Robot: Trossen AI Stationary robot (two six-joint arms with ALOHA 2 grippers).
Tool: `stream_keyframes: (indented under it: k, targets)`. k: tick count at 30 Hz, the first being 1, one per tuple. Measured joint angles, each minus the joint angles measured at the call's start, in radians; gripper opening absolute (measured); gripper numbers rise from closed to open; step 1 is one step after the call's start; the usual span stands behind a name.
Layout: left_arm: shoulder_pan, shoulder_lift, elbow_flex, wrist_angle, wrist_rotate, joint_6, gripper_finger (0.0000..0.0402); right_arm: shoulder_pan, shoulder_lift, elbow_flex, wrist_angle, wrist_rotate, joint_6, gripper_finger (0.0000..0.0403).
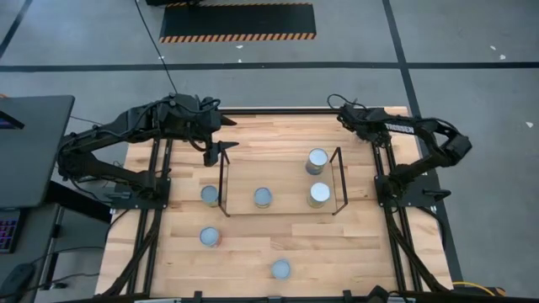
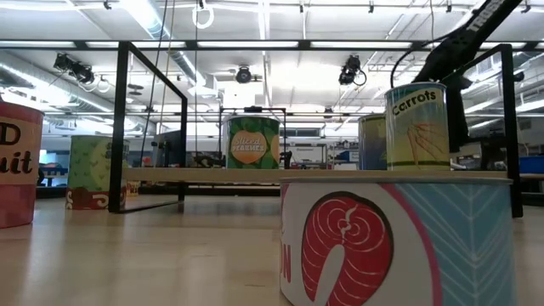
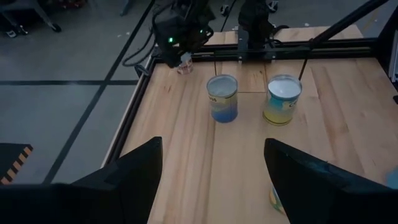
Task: Pick and place cans onto a shelf
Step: Put the canned tomatoes on the shelf
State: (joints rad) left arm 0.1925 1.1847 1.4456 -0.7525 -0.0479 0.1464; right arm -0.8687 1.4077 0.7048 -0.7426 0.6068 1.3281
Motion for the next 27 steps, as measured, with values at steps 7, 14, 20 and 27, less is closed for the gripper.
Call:
stream_keyframes:
  k: [7,14,20,27]
  targets:
    - [0.000,0.000,0.000,-0.001,0.000,0.018,0.0286,-0.006,0.079,0.000,0.070,0.015,0.010,0.0376]
    - [0.000,0.000,0.000,-0.001,0.000,0.022,0.0286,-0.006,0.086,0.000,0.071,0.028,-0.008,0.0309]
    - [0.000,0.000,0.000,-0.001,0.000,0.022,0.0286,0.015,-0.014,0.031,0.071,0.091,-0.109,0.0289]
    - [0.000,0.000,0.000,-0.006,-0.041,0.024,0.0286,0.153,-0.119,0.271,0.077,0.163,-0.311,0.0289]
